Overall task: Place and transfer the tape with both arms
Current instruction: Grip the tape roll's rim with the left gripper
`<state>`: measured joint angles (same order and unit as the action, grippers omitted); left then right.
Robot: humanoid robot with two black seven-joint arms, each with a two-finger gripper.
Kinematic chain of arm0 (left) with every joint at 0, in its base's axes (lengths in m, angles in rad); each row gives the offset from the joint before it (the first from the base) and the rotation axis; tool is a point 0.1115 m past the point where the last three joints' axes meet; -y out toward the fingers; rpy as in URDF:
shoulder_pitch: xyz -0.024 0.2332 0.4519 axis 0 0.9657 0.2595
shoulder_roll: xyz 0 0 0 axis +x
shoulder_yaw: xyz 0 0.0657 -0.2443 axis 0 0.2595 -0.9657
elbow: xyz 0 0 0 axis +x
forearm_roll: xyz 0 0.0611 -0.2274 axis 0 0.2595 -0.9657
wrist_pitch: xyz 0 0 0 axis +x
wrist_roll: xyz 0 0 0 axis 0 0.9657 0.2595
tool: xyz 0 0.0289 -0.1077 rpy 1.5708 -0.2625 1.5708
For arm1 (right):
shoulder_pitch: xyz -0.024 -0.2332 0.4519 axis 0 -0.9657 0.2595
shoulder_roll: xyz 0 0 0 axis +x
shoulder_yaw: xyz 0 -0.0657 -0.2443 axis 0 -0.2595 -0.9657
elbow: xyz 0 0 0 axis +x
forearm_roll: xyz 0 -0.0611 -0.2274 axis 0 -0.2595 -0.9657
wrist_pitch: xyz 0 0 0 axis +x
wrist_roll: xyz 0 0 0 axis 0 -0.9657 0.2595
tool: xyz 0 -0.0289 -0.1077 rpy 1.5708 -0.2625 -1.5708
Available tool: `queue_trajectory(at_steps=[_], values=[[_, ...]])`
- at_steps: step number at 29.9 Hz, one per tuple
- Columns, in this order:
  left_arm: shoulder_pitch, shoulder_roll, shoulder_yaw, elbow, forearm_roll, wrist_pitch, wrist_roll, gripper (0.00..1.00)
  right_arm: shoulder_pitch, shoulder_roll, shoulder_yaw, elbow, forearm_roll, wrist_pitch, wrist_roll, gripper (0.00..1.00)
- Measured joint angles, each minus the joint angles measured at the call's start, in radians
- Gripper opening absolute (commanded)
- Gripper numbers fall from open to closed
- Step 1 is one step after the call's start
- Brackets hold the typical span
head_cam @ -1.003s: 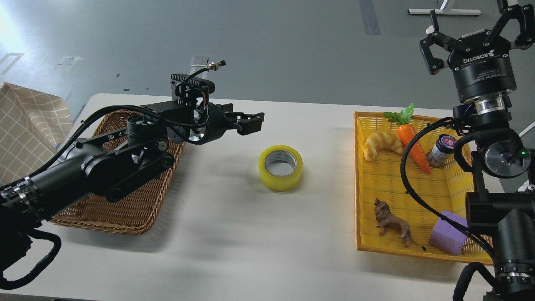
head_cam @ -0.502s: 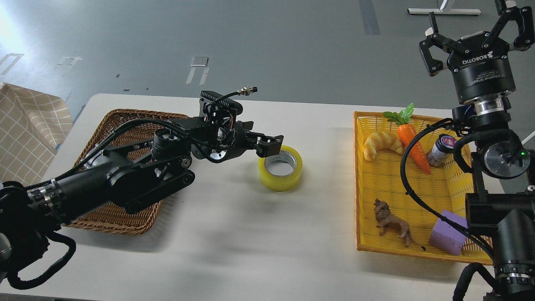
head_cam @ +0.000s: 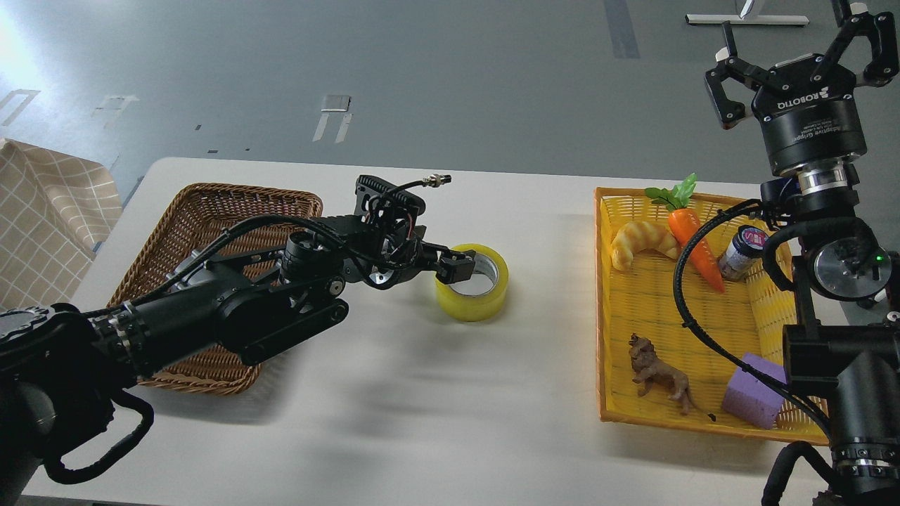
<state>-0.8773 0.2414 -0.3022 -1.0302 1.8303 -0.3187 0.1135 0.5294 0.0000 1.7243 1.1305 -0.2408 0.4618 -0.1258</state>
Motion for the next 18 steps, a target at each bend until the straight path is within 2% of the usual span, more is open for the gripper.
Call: queue_trajectory(at_steps=[18], values=[[0.0, -0.017, 0.071, 0.037, -0.004, -0.006, -0.008, 0.94, -0.007, 0.0, 0.0, -0.002, 0.0, 0.003, 0.002, 1.0]])
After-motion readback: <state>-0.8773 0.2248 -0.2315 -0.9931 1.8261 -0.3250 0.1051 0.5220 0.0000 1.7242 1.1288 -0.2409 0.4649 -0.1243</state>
